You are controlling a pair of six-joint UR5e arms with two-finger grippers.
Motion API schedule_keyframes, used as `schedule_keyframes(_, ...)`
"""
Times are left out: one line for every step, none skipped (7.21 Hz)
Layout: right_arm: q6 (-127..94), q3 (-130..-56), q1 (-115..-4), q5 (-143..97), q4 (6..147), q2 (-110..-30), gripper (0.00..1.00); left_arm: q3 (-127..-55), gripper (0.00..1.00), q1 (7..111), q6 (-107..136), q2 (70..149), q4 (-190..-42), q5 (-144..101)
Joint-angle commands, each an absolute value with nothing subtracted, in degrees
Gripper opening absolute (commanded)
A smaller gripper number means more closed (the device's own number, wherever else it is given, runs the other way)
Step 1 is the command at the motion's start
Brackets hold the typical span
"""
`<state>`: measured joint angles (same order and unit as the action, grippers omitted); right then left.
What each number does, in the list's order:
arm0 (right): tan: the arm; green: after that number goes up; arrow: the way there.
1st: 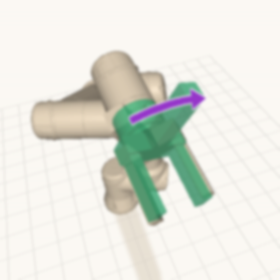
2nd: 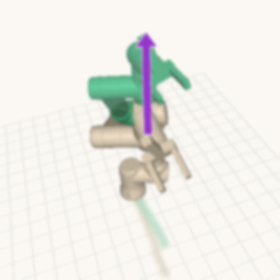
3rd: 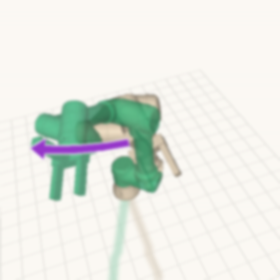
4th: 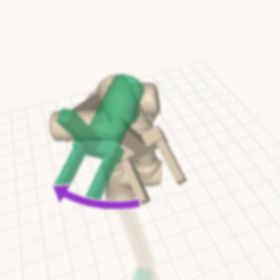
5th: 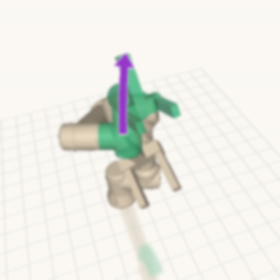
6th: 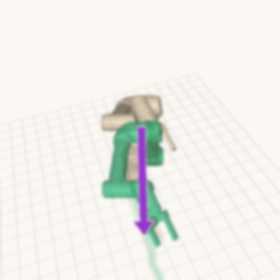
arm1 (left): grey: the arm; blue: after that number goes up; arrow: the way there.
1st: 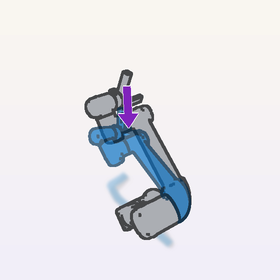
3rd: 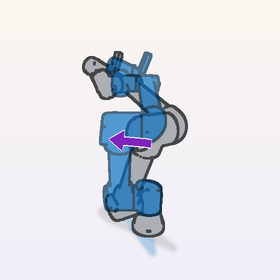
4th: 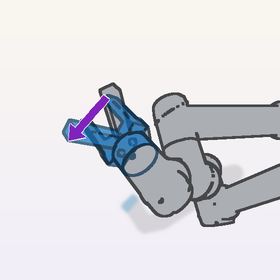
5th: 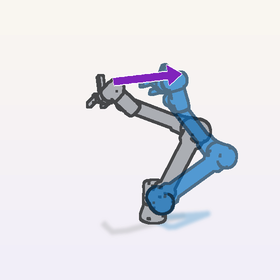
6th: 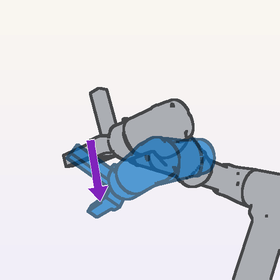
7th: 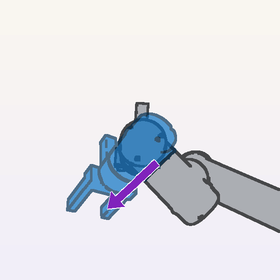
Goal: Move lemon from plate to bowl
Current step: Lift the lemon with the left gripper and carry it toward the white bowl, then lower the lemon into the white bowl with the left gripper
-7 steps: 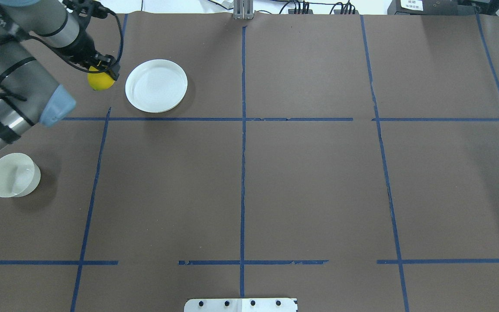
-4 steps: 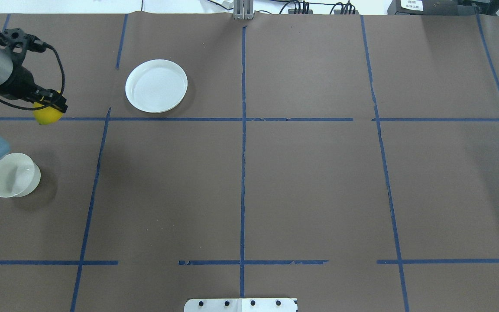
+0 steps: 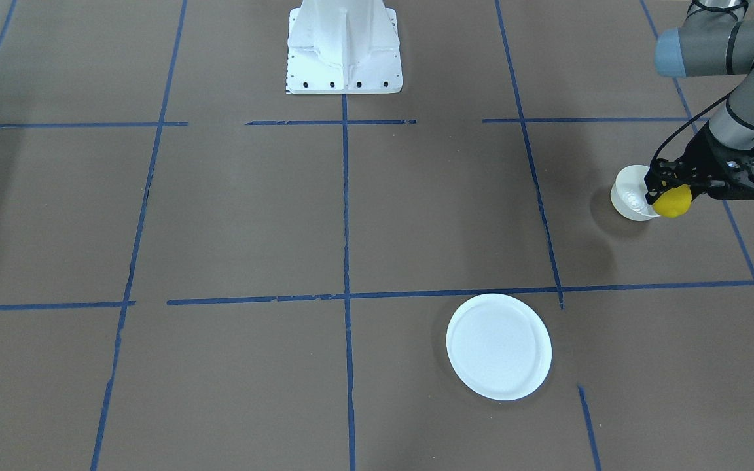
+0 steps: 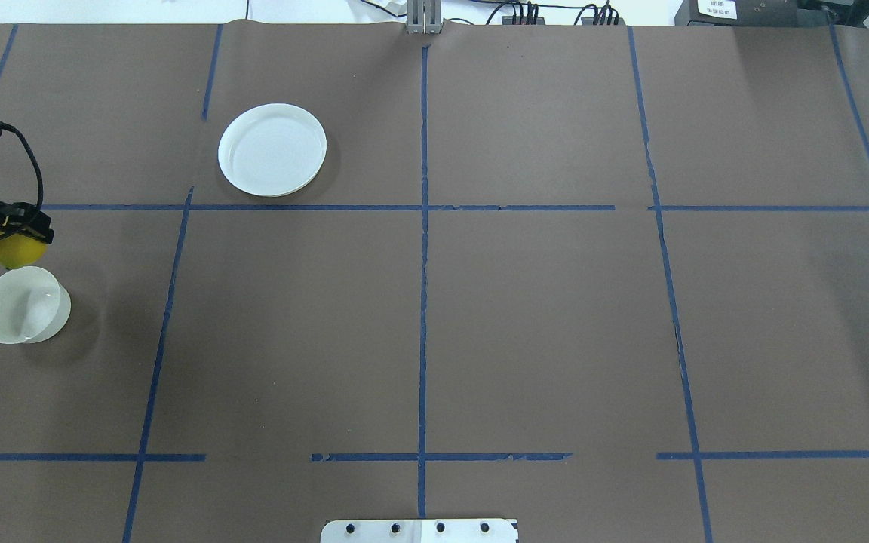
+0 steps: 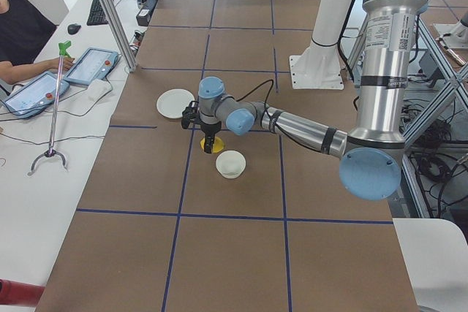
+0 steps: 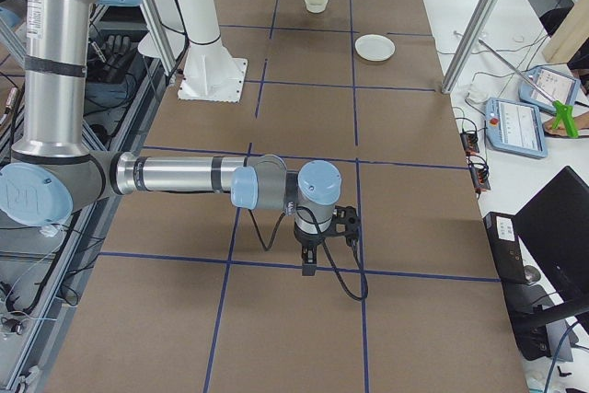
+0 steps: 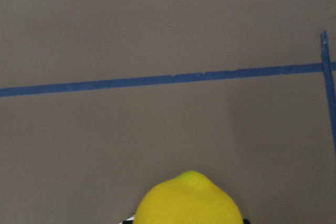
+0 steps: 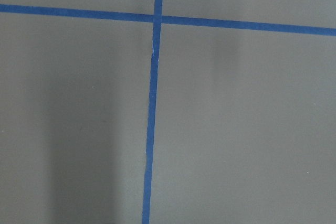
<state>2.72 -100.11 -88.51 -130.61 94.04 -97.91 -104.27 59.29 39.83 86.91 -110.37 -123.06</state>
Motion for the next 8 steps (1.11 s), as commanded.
schedule_keyframes(2.7, -100.1, -88.5, -130.6, 94.0, -97.9, 1.00, -104.0, 0.00, 58.7, 44.0, 84.5, -114.0, -122.8)
schedule_keyframes(2.7, -100.1, -88.5, -130.6, 94.0, -97.9, 1.00, -103.9, 0.00, 58.6, 44.0, 84.5, -114.0, -122.7)
schedule_keyframes(2.7, -100.1, -88.5, -130.6, 94.0, -97.9, 1.00, -103.4, 0.00, 58.5, 44.0, 84.3, -114.0, -122.9)
schedule_keyframes(2.7, -100.1, -88.5, -130.6, 94.0, -97.9, 1.00, -102.5, 0.00, 58.4, 43.9, 84.3, -114.0, -122.9)
schedule_keyframes(2.7, -100.1, -88.5, -130.6, 94.0, -97.9, 1.00, -102.2, 0.00, 58.3, 43.6, 84.3, -114.1, -123.0)
schedule_keyframes(2.7, -100.1, -88.5, -130.6, 94.0, -97.9, 1.00, -102.1, 0.00, 57.7, 43.6, 84.3, -114.0, -123.0)
schedule_keyframes(2.7, -100.1, -88.5, -130.6, 94.0, -97.9, 1.00, -102.1, 0.00, 57.2, 43.5, 84.3, -113.9, -123.0)
schedule_keyframes(2.7, -100.1, -88.5, -130.6, 94.0, -97.9, 1.00, -101.7, 0.00, 56.4, 43.5, 84.3, -113.9, -123.0)
